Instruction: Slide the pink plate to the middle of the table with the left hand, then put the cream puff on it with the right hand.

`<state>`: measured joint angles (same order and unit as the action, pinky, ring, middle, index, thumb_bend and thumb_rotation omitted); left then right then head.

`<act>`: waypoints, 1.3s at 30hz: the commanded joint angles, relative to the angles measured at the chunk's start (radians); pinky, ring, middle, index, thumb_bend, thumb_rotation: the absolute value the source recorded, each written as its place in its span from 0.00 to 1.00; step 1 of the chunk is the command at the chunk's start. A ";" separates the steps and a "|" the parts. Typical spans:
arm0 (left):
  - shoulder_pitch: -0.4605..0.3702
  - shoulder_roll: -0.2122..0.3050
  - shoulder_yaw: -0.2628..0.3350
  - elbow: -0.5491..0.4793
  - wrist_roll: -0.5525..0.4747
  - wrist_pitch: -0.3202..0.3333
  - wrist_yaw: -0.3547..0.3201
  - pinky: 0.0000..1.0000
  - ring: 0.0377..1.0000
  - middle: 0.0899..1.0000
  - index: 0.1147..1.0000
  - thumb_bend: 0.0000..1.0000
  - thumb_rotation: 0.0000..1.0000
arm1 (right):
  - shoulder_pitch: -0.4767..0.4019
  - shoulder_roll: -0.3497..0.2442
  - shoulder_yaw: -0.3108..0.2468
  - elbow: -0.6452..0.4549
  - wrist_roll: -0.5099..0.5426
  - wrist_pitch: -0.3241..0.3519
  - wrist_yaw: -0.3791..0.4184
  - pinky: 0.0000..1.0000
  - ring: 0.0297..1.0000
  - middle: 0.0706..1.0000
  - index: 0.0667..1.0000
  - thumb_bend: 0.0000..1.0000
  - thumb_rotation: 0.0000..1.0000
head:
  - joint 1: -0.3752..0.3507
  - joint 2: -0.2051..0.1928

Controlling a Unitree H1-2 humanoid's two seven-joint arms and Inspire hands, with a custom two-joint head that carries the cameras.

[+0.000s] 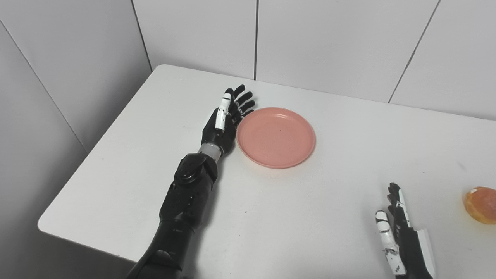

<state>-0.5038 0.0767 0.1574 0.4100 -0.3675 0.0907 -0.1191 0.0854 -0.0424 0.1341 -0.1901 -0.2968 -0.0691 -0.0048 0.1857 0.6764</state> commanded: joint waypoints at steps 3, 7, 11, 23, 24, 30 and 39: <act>0.047 -0.039 -0.035 -0.029 0.007 0.083 -0.007 0.88 0.89 0.89 0.89 0.40 1.00 | -0.005 0.019 0.006 -0.037 -0.005 0.001 -0.008 0.97 0.99 1.00 1.00 0.22 1.00 | -0.017 0.007; 0.069 -0.062 -0.061 -0.069 0.003 0.111 -0.021 0.88 0.89 0.89 0.88 0.40 1.00 | -0.006 0.032 0.007 -0.041 -0.009 0.005 -0.009 0.97 0.99 1.00 1.00 0.22 1.00 | -0.052 0.021; 0.092 -0.080 -0.083 -0.101 0.004 0.133 -0.035 0.88 0.89 0.89 0.88 0.40 1.00 | -0.009 0.041 0.006 -0.047 -0.021 0.015 -0.010 0.97 0.99 1.00 1.00 0.24 1.00 | -0.082 0.034; 0.178 -0.103 -0.149 -0.247 0.019 0.195 -0.041 0.89 0.91 0.90 0.89 0.40 1.00 | -0.024 0.076 0.002 -0.056 -0.042 0.051 -0.021 0.97 0.99 1.00 1.00 0.31 1.00 | -0.184 0.067; 0.185 -0.104 -0.152 -0.260 0.019 0.201 -0.040 0.89 0.91 0.90 0.89 0.40 1.00 | -0.026 0.080 0.002 -0.056 -0.043 0.053 -0.023 0.98 1.00 1.00 1.00 0.31 1.00 | -0.195 0.069; 0.226 -0.109 -0.163 -0.329 0.012 0.237 -0.038 0.89 0.91 0.90 0.90 0.41 1.00 | -0.035 0.093 -0.005 -0.056 -0.047 0.074 -0.032 0.97 0.99 1.00 1.00 0.32 1.00 | -0.238 0.078; 0.246 -0.103 -0.152 -0.344 -0.001 0.238 -0.051 0.90 0.92 0.91 0.91 0.41 1.00 | -0.058 0.092 -0.014 -0.044 -0.081 0.078 -0.058 0.97 0.99 1.00 1.00 0.32 1.00 | -0.285 0.085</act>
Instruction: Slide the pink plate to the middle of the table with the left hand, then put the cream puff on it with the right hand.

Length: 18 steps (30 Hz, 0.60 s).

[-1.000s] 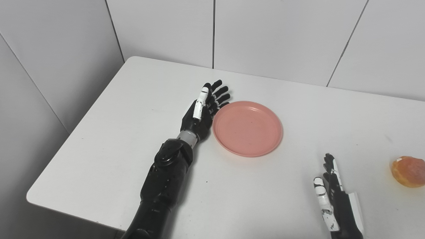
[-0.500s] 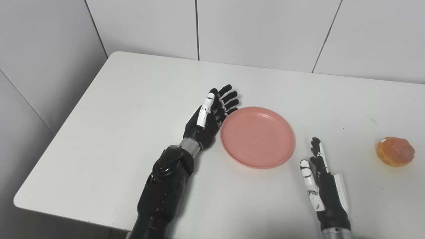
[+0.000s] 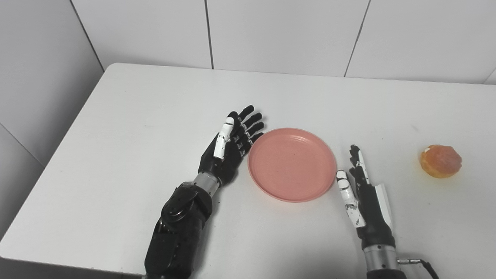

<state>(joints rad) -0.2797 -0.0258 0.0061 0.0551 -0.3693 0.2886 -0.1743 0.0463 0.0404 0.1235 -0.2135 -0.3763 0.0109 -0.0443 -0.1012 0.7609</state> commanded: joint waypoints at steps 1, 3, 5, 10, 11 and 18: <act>0.023 0.001 0.000 0.011 0.001 0.040 0.002 0.90 0.92 0.91 0.91 0.41 1.00 | -0.020 0.010 -0.005 -0.019 0.000 -0.003 -0.019 0.97 0.99 1.00 1.00 0.32 1.00 | 0.002 0.001; 0.023 0.000 0.000 0.012 0.000 0.038 0.000 0.91 0.92 0.91 0.91 0.41 1.00 | -0.023 0.007 -0.008 -0.015 0.004 -0.006 -0.020 0.98 0.99 1.00 1.00 0.33 1.00 | -0.014 0.002; 0.023 -0.003 0.002 0.016 0.001 0.034 0.001 0.90 0.92 0.91 0.91 0.41 1.00 | -0.025 0.002 -0.010 -0.014 0.006 -0.006 -0.019 0.98 0.99 1.00 1.00 0.33 1.00 | -0.024 0.001; 0.017 -0.009 0.010 0.038 -0.002 0.022 0.000 0.90 0.92 0.91 0.91 0.41 1.00 | -0.035 0.001 -0.017 -0.012 0.006 -0.006 -0.026 0.98 0.99 1.00 1.00 0.33 1.00 | -0.062 -0.008; 0.015 -0.010 0.011 0.043 0.000 0.018 -0.001 0.90 0.91 0.91 0.90 0.41 1.00 | -0.037 0.000 -0.018 -0.011 0.001 -0.010 -0.030 0.98 0.99 1.00 1.00 0.33 1.00 | -0.067 -0.009; 0.008 -0.015 0.014 0.074 0.006 -0.015 -0.017 0.90 0.91 0.91 0.91 0.41 1.00 | -0.060 -0.013 -0.031 -0.031 -0.035 -0.028 -0.051 0.97 0.98 0.99 0.99 0.31 1.00 | -0.099 -0.023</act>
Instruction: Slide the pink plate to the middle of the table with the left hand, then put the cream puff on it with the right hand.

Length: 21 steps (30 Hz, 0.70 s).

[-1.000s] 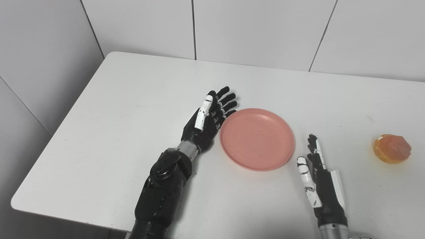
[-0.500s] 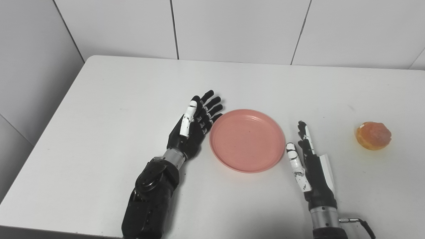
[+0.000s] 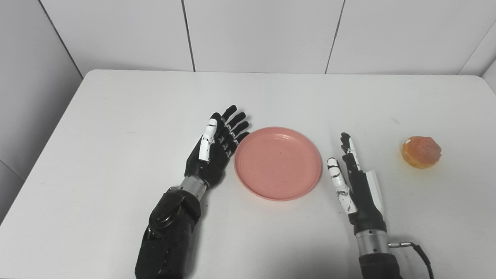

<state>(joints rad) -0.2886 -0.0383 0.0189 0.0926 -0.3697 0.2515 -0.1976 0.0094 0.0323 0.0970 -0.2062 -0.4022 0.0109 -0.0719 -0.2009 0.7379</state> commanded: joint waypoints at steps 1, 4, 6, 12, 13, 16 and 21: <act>0.017 -0.004 0.000 0.040 0.010 0.014 0.007 0.90 0.91 0.91 0.91 0.41 1.00 | -0.031 -0.016 -0.008 -0.044 -0.021 -0.032 -0.024 0.98 0.98 0.99 0.99 0.31 1.00 | -0.008 -0.006; 0.018 -0.007 -0.002 0.050 0.014 -0.002 0.006 0.90 0.91 0.91 0.91 0.41 1.00 | -0.057 -0.040 -0.021 -0.052 -0.038 -0.052 -0.038 0.97 0.98 0.98 0.98 0.36 1.00 | -0.020 -0.017; 0.018 -0.007 -0.002 0.059 0.013 -0.017 0.000 0.90 0.92 0.91 0.91 0.41 1.00 | -0.078 -0.050 -0.031 -0.060 -0.053 -0.046 -0.048 0.95 0.97 0.97 0.96 0.35 1.00 | -0.032 -0.025; 0.019 -0.004 -0.004 0.073 0.025 -0.050 -0.002 0.90 0.91 0.91 0.91 0.41 1.00 | -0.127 -0.096 -0.060 -0.100 -0.078 -0.015 -0.038 0.94 0.96 0.96 0.96 0.36 1.00 | -0.067 -0.040; 0.020 -0.002 -0.005 0.074 0.030 -0.055 -0.001 0.90 0.91 0.91 0.91 0.41 1.00 | -0.135 -0.103 -0.068 -0.104 -0.072 -0.013 -0.036 0.94 0.96 0.96 0.96 0.38 1.00 | -0.079 -0.043; 0.023 0.003 -0.005 0.080 0.040 -0.073 0.001 0.90 0.91 0.91 0.90 0.41 1.00 | -0.158 -0.129 -0.089 -0.106 -0.073 -0.019 -0.038 0.90 0.94 0.96 0.96 0.41 0.99 | -0.096 -0.051; 0.027 0.009 0.000 0.100 0.045 -0.108 -0.008 0.90 0.91 0.90 0.89 0.41 1.00 | -0.190 -0.176 -0.117 -0.108 -0.094 -0.017 -0.041 0.87 0.93 0.96 0.96 0.41 0.97 | -0.143 -0.075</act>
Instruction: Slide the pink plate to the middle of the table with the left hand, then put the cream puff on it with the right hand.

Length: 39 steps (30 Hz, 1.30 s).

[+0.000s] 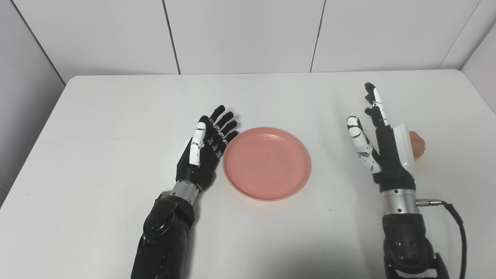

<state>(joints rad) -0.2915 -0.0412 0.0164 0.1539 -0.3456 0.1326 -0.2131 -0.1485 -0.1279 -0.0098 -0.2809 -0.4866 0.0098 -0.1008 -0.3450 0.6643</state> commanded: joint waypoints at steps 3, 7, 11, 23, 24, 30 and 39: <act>0.032 0.013 0.005 0.048 0.018 0.002 0.007 0.90 0.91 0.91 0.88 0.41 1.00 | -0.047 -0.041 -0.022 -0.028 -0.036 -0.014 -0.017 0.87 0.92 0.94 0.93 0.45 0.99 | -0.009 -0.010; 0.036 0.020 0.009 0.067 0.017 -0.017 0.003 0.91 0.91 0.91 0.89 0.42 1.00 | -0.059 -0.062 -0.032 -0.045 -0.089 0.021 -0.011 0.85 0.91 0.93 0.91 0.49 0.95 | -0.047 -0.032; 0.037 0.037 0.014 0.093 0.012 -0.041 -0.016 0.91 0.91 0.92 0.90 0.42 1.00 | -0.068 -0.078 -0.044 -0.049 -0.157 0.048 -0.016 0.81 0.89 0.91 0.89 0.55 0.80 | -0.110 -0.055; 0.008 0.074 0.061 0.183 -0.053 -0.067 -0.090 0.92 0.91 0.92 0.89 0.40 1.00 | -0.109 -0.111 -0.100 -0.033 -0.290 0.153 -0.012 0.64 0.78 0.89 0.90 0.75 0.47 | -0.231 -0.064; 0.005 0.077 0.064 0.190 -0.055 -0.068 -0.095 0.92 0.91 0.92 0.89 0.40 1.00 | -0.110 -0.114 -0.103 -0.036 -0.302 0.176 -0.002 0.63 0.78 0.89 0.91 0.77 0.48 | -0.235 -0.064; -0.007 0.087 0.081 0.210 -0.077 -0.059 -0.116 0.93 0.92 0.93 0.90 0.39 1.00 | -0.115 -0.152 -0.101 -0.045 -0.365 0.268 0.056 0.69 0.83 0.90 0.92 0.86 0.53 | -0.265 -0.058; -0.013 0.099 0.102 0.192 -0.096 -0.020 -0.115 0.93 0.92 0.92 0.90 0.38 1.00 | -0.126 -0.209 -0.096 -0.027 -0.412 0.347 0.138 0.70 0.84 0.91 0.92 0.93 0.61 | -0.301 -0.030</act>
<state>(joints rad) -0.3584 0.0312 0.1060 0.3006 -0.4357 0.0793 -0.3252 -0.2381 -0.3150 -0.1003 -0.2905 -0.8873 0.3357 0.0369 -0.6427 0.6320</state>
